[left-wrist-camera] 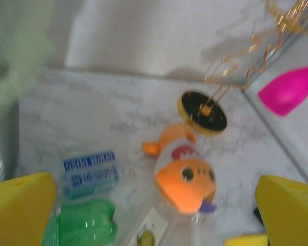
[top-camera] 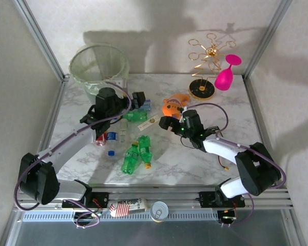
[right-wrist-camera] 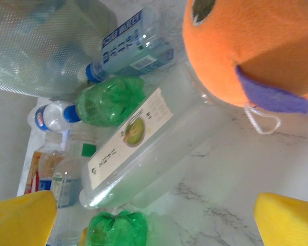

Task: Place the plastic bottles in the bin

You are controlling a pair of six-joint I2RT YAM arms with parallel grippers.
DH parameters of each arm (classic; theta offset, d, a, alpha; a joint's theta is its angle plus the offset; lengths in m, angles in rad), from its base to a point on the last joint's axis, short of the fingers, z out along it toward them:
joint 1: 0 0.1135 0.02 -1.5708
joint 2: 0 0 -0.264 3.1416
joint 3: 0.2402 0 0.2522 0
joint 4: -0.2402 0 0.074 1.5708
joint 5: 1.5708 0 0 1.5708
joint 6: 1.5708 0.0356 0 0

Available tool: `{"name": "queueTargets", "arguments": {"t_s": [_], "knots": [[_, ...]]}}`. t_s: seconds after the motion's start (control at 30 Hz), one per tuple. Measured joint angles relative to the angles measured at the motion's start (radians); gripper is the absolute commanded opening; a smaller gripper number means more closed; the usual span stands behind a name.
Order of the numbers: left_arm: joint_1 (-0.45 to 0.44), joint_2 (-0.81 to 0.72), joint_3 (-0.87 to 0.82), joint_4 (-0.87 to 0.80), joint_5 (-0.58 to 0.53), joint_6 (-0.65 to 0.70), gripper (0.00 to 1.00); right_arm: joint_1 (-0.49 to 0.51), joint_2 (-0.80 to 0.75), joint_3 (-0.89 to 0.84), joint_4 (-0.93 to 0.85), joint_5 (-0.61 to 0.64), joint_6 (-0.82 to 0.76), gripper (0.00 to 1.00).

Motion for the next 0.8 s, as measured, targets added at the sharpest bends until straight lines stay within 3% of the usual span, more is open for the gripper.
{"name": "queueTargets", "arguments": {"t_s": [0.2,0.47,0.8], "knots": [[-0.021,0.153,0.014,-0.1,0.061,0.046,0.91,0.0,-0.04,0.0,-0.016,0.073,0.006,0.99],[-0.049,0.416,0.171,-0.269,0.069,0.102,0.88,0.0,-0.047,0.0,-0.055,0.104,0.006,0.99],[-0.098,0.533,0.267,-0.372,0.018,0.139,0.87,0.0,-0.059,0.0,-0.061,0.113,0.003,0.99]]}}
